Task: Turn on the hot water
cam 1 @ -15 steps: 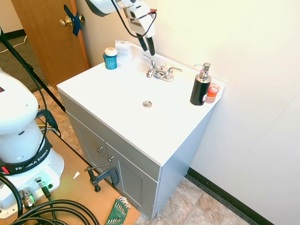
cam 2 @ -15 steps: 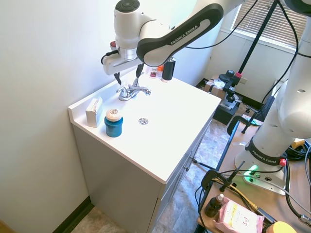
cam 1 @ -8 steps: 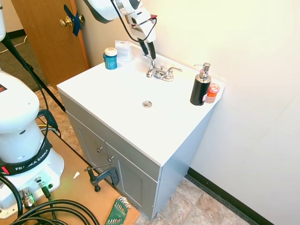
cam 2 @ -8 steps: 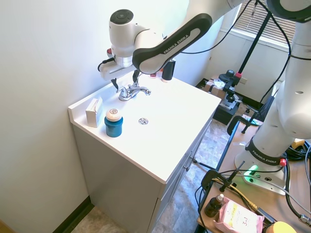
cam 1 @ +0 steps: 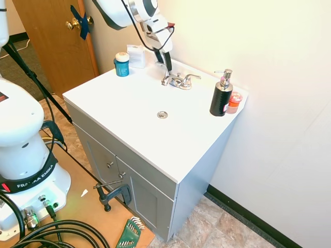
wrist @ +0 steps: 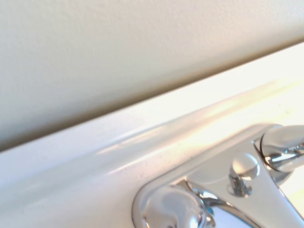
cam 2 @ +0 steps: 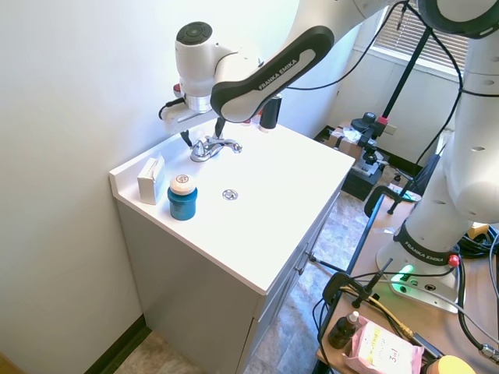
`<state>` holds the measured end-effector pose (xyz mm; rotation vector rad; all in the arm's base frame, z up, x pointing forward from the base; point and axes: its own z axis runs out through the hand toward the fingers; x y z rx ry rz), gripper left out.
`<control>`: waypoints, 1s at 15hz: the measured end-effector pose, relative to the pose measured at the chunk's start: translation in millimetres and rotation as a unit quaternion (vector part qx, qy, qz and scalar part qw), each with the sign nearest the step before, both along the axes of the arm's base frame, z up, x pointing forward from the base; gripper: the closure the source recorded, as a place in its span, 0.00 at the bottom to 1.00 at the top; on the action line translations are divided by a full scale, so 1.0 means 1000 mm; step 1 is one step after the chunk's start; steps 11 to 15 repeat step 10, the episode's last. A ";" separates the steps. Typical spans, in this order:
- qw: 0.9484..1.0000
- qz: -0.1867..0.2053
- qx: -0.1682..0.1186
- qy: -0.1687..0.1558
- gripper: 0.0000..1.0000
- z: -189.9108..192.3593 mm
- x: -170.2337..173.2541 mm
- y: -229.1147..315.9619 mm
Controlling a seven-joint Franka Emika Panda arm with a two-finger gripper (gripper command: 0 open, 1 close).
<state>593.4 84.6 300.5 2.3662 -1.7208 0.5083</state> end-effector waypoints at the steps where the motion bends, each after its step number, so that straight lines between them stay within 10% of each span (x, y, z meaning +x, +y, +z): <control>1: 1.000 -0.001 -0.001 0.004 0.00 -0.001 -0.008 -0.003; 6: 1.000 -0.014 0.007 0.022 0.00 -0.005 -0.042 -0.034; 10: 0.993 0.040 0.091 0.070 0.00 0.008 -0.080 -0.033; 15: 0.993 0.040 0.091 0.070 0.00 0.008 -0.080 -0.033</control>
